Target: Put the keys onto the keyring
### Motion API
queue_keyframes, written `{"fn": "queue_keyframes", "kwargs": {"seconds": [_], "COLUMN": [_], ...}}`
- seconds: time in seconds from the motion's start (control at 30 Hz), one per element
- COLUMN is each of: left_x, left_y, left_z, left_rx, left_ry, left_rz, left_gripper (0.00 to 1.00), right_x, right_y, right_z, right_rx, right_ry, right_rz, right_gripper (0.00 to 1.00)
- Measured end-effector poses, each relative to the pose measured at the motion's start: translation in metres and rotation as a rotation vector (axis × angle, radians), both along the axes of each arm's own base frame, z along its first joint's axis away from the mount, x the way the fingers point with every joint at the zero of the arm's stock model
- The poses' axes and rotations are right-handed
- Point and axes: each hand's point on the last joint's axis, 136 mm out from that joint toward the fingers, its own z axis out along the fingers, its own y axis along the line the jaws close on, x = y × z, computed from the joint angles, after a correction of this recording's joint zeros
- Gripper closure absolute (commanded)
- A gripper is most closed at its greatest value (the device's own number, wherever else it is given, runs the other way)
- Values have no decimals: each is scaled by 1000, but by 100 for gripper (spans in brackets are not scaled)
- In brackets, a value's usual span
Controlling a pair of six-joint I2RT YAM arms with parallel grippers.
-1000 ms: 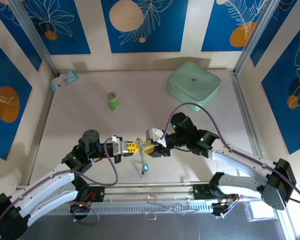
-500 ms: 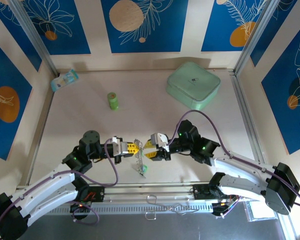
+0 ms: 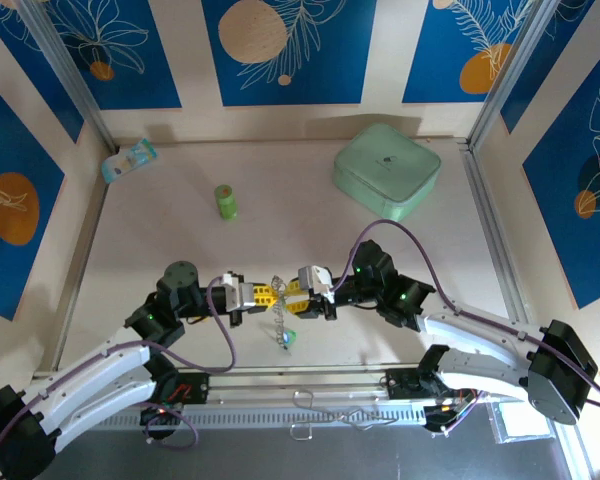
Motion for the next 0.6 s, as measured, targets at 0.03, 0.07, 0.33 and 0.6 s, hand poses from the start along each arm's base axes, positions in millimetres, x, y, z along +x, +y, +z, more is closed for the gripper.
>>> {"fn": "queue_keyframes", "kwargs": {"seconds": [0.03, 0.07, 0.33, 0.6], "left_x": [0, -1, -3, -1], "left_y": [0, 0, -1, 0], "left_z": [0, 0, 0, -1], "left_rx": [-1, -2, -4, 5], "left_ry": [2, 3, 9, -5], "left_rz": [-3, -4, -18, -5], "left_gripper": [100, 100, 100, 79], "right_x": [0, 0, 1, 4], "right_y": [1, 1, 4, 5], "right_z": [0, 0, 0, 2], "right_rx": [1, 2, 7, -11], "right_ry": [1, 1, 10, 14], "right_rz": [1, 0, -2, -12], "right_gripper": [72, 73, 85, 100]}}
